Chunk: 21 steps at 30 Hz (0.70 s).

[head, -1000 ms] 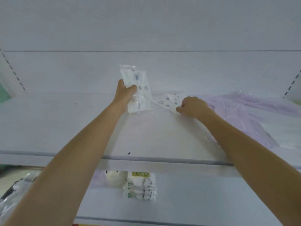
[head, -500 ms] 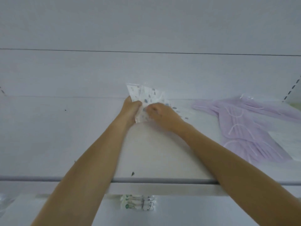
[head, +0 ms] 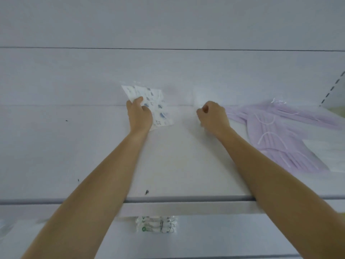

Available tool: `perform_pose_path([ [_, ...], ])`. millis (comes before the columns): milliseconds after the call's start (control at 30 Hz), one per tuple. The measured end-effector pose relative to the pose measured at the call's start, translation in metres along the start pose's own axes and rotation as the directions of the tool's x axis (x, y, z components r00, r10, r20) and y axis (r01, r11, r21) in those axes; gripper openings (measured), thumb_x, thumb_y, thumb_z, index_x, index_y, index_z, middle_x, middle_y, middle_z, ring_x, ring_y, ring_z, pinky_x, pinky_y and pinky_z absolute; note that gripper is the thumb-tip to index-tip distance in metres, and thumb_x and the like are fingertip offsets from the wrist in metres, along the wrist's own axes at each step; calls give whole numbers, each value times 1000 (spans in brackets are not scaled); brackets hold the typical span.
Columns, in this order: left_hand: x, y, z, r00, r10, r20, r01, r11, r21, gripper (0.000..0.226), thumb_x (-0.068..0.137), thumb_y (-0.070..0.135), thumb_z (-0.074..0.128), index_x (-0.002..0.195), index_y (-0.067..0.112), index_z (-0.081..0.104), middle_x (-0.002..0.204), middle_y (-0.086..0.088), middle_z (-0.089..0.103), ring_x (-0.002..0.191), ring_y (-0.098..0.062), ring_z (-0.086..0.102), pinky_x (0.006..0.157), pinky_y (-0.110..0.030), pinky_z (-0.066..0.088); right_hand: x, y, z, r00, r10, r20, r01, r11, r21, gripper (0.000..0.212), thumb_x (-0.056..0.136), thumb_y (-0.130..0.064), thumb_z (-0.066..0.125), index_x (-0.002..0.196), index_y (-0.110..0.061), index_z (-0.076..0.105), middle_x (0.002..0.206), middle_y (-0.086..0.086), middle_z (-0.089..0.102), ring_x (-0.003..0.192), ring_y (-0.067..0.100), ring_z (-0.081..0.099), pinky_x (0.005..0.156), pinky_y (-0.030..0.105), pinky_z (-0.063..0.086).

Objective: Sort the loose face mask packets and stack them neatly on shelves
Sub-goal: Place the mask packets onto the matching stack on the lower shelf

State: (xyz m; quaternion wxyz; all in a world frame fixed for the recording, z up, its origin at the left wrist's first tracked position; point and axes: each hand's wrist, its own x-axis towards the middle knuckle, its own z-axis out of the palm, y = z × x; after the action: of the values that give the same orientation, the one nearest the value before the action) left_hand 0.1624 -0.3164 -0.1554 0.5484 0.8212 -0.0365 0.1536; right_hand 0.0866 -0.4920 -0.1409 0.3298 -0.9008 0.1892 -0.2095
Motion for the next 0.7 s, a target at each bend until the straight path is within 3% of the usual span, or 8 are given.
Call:
perform_pose_path([
  [67,-5,5,4,993,47,108,-44,999,-29,36,98,7,34,130,4,50,136,-13,38,112,-17,48,80,-6,38,-2,-5,-2,997,-66,-33,70,983,168,10,90,-19,50,82,-14,51,74,-4,56,69,16,52,54,24,32],
  [133,-13,15,12,961,71,266,-34,990,-140,28,98,20,38,113,7,58,129,-18,47,110,-23,54,82,-21,51,-11,-15,2,981,-171,93,151,971,187,13,93,-24,51,83,-16,54,78,-8,56,74,13,53,57,19,33],
  [200,-21,23,18,943,73,325,-28,990,-141,29,96,29,46,111,8,59,123,-16,50,111,-23,51,89,-28,46,-21,-22,8,926,-237,293,194,967,167,19,95,-31,49,85,-18,58,79,-10,59,72,12,58,65,23,36],
  [300,-25,23,15,962,110,251,-106,994,-26,42,91,13,55,132,7,47,133,-10,38,120,-18,43,88,-10,30,-23,-24,-4,906,-252,339,229,968,106,25,96,-33,48,104,-14,62,111,2,63,100,18,58,79,23,34],
  [433,-26,23,15,965,136,225,-136,991,-15,46,91,2,49,136,7,43,139,-13,35,119,-17,42,81,6,24,-16,15,-57,984,128,124,-45,852,-521,57,94,-47,41,139,-13,37,147,16,31,137,35,23,107,47,23],
  [533,-34,35,27,967,149,207,-127,985,-115,47,90,0,46,136,10,44,140,-10,37,108,-5,35,61,14,21,-35,41,-72,886,452,98,-296,718,-630,67,95,-54,30,146,-11,24,154,18,15,141,40,12,109,62,12],
  [633,-42,49,41,959,170,228,-134,977,-168,49,88,0,45,136,11,45,140,-7,38,111,-4,34,65,12,22,-37,37,-57,919,182,350,-8,895,-445,51,99,-41,27,139,-12,38,149,15,31,135,32,29,111,47,22],
  [700,-46,57,48,962,158,225,-112,973,-203,50,87,1,45,136,13,45,140,-5,39,112,-3,36,73,7,26,-34,33,-59,950,23,310,90,934,-345,45,100,-35,29,141,-18,37,151,9,29,139,27,23,113,46,18],
])
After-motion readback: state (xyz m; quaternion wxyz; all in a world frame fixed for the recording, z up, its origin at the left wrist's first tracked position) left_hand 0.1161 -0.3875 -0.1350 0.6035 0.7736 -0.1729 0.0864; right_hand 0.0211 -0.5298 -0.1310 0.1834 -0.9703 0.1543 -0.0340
